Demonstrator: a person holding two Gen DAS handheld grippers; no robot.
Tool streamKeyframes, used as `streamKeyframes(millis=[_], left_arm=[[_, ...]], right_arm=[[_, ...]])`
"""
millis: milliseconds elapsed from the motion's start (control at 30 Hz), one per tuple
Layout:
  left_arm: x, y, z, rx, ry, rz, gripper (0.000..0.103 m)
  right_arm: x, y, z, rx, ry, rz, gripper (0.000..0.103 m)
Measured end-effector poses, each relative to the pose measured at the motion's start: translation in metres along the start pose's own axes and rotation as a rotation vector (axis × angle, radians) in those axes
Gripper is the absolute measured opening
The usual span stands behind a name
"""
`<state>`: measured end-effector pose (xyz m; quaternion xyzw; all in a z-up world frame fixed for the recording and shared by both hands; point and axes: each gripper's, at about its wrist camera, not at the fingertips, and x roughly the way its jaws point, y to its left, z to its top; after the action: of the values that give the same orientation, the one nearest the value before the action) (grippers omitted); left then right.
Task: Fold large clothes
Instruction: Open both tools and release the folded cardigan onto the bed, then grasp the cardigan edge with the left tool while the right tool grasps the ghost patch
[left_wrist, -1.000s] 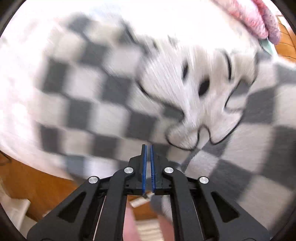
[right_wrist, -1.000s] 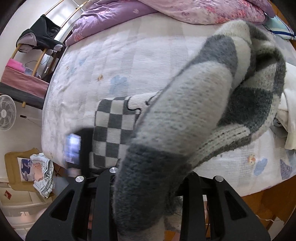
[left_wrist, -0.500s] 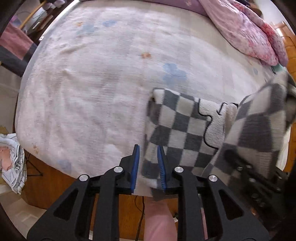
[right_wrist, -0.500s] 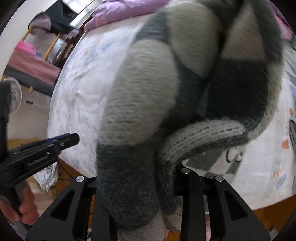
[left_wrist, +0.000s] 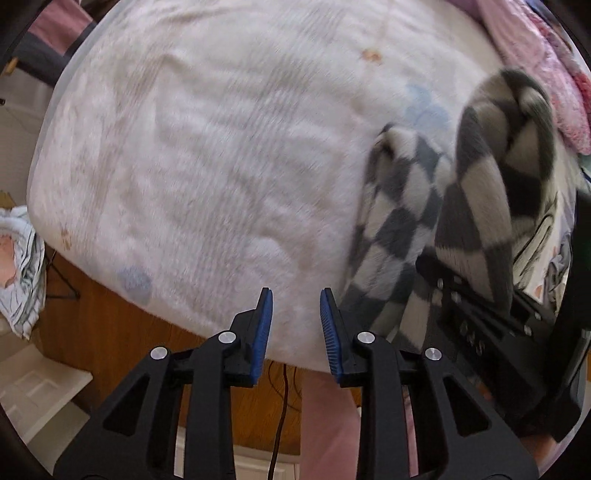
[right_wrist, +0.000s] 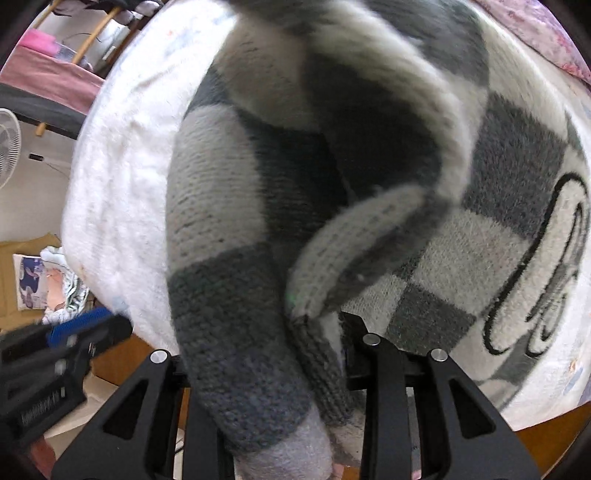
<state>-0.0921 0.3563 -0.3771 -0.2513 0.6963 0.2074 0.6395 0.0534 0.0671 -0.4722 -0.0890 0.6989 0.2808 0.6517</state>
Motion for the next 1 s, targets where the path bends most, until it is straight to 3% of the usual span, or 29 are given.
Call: streamKeyframes(millis=[100, 200, 233, 333, 400, 533, 633, 733, 833, 933, 1000], left_arm=[[0.008, 0.012, -0.003, -0.028, 0.032, 0.011, 0.032], [0.007, 0.024, -0.003, -0.058, 0.035, 0.016, 0.033], [0.005, 0.029, -0.003, -0.067, 0.036, 0.018, 0.034], [-0.001, 0.042, -0.003, -0.087, 0.032, 0.031, 0.036], [-0.005, 0.05, -0.001, -0.101, 0.034, 0.037, 0.038], [-0.011, 0.054, -0.001, -0.107, 0.038, 0.045, 0.039], [-0.016, 0.046, -0.001, -0.081, 0.042, 0.048, 0.043], [-0.02, 0.033, -0.001, -0.059, 0.04, -0.005, 0.057], [-0.021, 0.015, -0.001, -0.039, 0.04, -0.146, 0.068], [-0.019, -0.012, -0.001, 0.009, 0.07, -0.276, 0.068], [-0.026, -0.037, -0.001, 0.081, 0.03, -0.306, 0.068]], right_arm=[[0.013, -0.001, 0.003, 0.041, 0.019, -0.001, 0.045], [0.022, 0.002, 0.004, 0.093, 0.031, 0.076, 0.077], [0.027, 0.001, 0.002, 0.124, 0.054, 0.144, 0.086], [0.028, -0.004, -0.001, 0.189, 0.102, 0.252, 0.092], [0.028, -0.008, -0.006, 0.207, 0.122, 0.31, 0.092], [0.031, -0.025, -0.024, 0.285, 0.237, 0.566, 0.092], [0.024, -0.029, -0.035, 0.256, 0.291, 0.63, 0.09], [0.011, -0.046, -0.05, 0.329, 0.351, 0.752, 0.087], [-0.021, -0.075, -0.065, 0.376, 0.276, 0.678, 0.083], [-0.051, -0.099, -0.083, 0.449, 0.18, 0.576, 0.056], [-0.081, -0.133, -0.094, 0.498, 0.081, 0.483, 0.038]])
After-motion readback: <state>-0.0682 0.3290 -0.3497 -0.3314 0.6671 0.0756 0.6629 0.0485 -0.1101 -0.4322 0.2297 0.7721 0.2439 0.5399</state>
